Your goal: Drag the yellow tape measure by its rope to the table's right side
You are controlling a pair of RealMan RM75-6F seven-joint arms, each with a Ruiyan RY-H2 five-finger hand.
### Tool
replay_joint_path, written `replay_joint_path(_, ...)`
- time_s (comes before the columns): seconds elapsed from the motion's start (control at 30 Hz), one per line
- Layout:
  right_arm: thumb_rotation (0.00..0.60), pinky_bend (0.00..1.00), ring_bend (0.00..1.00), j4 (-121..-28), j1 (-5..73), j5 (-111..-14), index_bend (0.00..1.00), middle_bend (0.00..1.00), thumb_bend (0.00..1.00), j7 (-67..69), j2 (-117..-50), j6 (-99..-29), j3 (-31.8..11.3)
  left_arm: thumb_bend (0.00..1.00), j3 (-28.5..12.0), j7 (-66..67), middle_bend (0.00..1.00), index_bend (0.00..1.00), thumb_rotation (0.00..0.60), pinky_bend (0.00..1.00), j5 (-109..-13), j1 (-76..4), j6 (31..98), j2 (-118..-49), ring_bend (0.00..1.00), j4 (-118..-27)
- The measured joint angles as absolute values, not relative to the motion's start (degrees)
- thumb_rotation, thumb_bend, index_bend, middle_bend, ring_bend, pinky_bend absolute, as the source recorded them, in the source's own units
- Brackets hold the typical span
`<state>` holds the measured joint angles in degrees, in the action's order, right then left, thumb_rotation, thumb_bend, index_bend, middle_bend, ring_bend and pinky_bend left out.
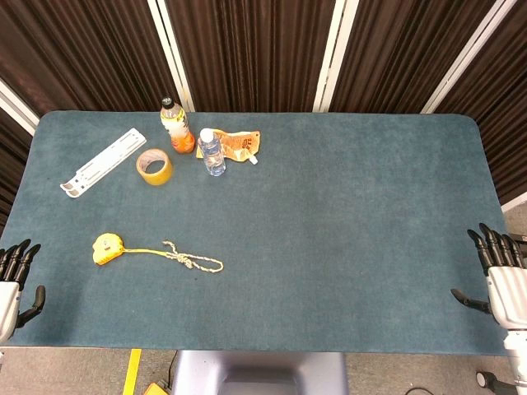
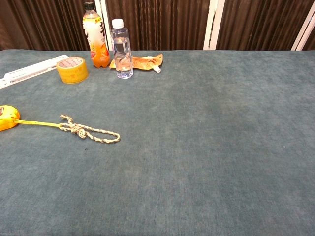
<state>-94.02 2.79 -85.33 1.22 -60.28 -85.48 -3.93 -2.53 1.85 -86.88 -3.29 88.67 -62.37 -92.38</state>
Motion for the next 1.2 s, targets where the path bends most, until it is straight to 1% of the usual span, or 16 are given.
replay_joint_path(0.2, 0.600, 0.00, 0.00, -93.91, 2.78, -86.58, 0.16, 0.03, 0.04, 2.09, -60.29, -86.08, -3.74, 0.54, -2.43, 1.87, 0.00, 0.06, 0.600, 0.06, -87.40, -2.26, 90.57, -61.99, 0.00, -93.09)
replay_joint_path(0.47, 0.600, 0.00, 0.00, -92.87, 3.03, -87.61, 0.17, 0.03, 0.04, 4.13, -60.58, -86.44, -3.71, 0.54, -2.07, -1.37, 0.00, 0.06, 0.600, 0.06, -87.48, -2.10, 90.01, -60.89, 0.00, -93.52)
replay_joint_path(0.67, 0.600, 0.00, 0.00, -92.55, 3.70, -88.36, 0.17, 0.03, 0.04, 5.22, -60.73, -85.21, -3.28, 0.54, -1.84, -3.06, 0.00, 0.06, 0.600, 0.06, -87.82, -1.58, 90.49, -59.95, 0.00, -93.83)
replay_joint_path(0.83, 0.600, 0.00, 0.00, -91.84, 6.22, -89.61, 0.20, 0.03, 0.04, 6.75, -61.22, -82.11, -3.21, 0.54, -1.97, -2.33, 0.00, 0.06, 0.600, 0.06, -87.37, -1.54, 90.22, -60.05, 0.00, -93.85)
replay_joint_path(0.97, 0.600, 0.00, 0.03, -91.41, 10.17, -90.58, 0.23, 0.04, 0.12, 7.58, -61.54, -78.82, -4.43, 0.54, -1.96, -1.30, 0.00, 0.06, 0.600, 0.06, -86.91, -1.57, 89.75, -60.09, 0.00, -94.20)
replay_joint_path(1.07, 0.600, 0.00, 0.03, -91.57, 14.23, -91.08, 0.25, 0.04, 0.13, 6.77, -61.83, -75.23, -5.98, 0.54, -1.98, -0.28, 0.00, 0.06, 0.600, 0.06, -86.65, -1.41, 89.86, -60.04, 0.00, -94.47)
replay_joint_path(1.2, 0.600, 0.00, 0.03, -92.84, 20.73, -90.63, 0.25, 0.04, 0.13, 4.96, -62.19, -67.75, -8.41, 0.54, -2.51, -0.67, 0.00, 0.06, 0.600, 0.06, -85.54, -0.75, 90.92, -59.75, 0.00, -94.48)
